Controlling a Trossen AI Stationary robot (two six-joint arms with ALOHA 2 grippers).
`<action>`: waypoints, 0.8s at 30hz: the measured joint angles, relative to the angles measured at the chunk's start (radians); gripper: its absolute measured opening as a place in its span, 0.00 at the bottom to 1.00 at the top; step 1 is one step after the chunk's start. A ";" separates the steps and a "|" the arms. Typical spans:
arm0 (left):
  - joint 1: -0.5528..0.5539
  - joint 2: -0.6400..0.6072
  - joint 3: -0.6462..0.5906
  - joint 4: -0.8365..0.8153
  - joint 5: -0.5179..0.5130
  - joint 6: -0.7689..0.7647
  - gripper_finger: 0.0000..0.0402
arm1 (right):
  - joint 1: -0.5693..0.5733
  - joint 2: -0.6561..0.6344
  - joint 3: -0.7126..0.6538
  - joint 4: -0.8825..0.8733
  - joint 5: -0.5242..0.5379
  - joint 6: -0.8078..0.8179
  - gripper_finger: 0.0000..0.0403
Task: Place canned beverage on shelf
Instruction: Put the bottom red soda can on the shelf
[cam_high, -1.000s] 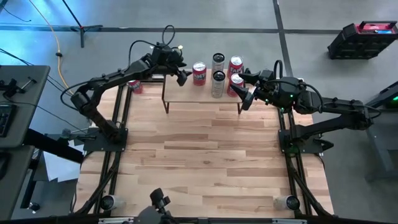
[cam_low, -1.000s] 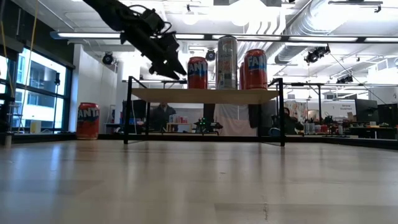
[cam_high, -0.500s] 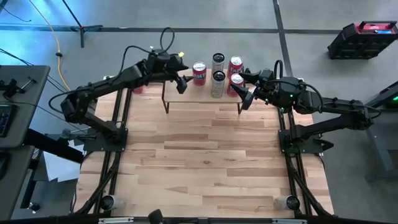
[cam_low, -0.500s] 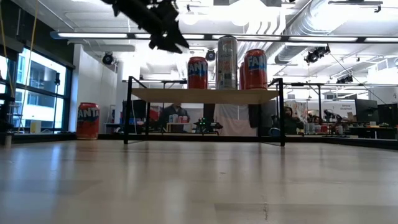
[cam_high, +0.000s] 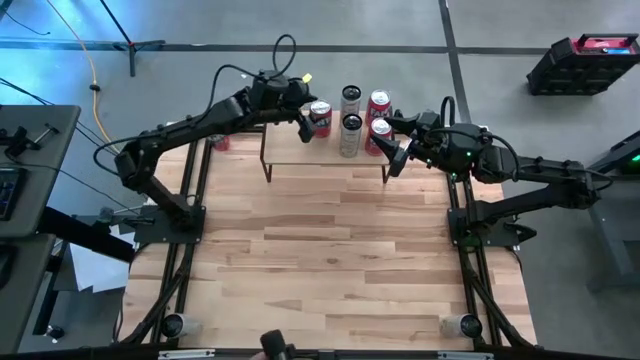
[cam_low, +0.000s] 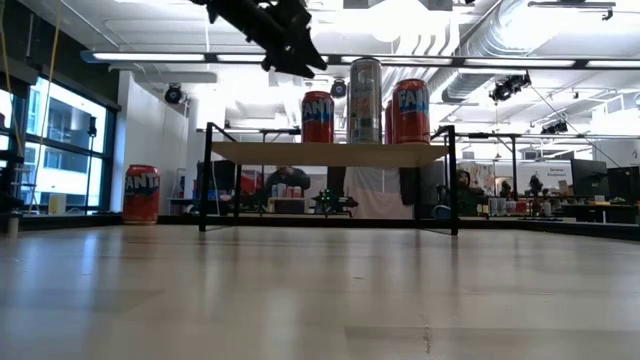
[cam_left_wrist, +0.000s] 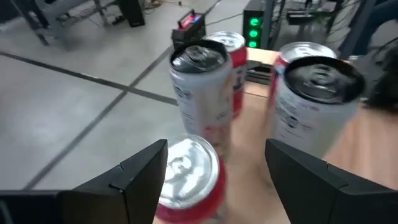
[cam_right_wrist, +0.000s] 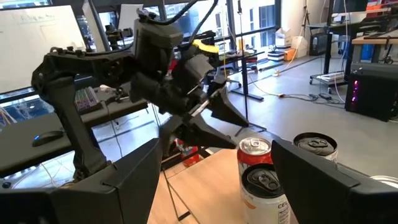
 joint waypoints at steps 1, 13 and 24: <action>-0.002 0.008 0.008 0.005 -0.006 0.010 0.65 | 0.003 0.000 0.000 0.000 0.000 0.000 0.71; -0.040 0.076 0.016 0.023 -0.157 0.114 0.65 | 0.007 0.000 0.000 0.000 -0.001 -0.001 0.71; -0.050 0.110 0.016 0.051 -0.259 0.144 0.65 | 0.007 0.000 0.000 0.000 -0.003 0.001 0.71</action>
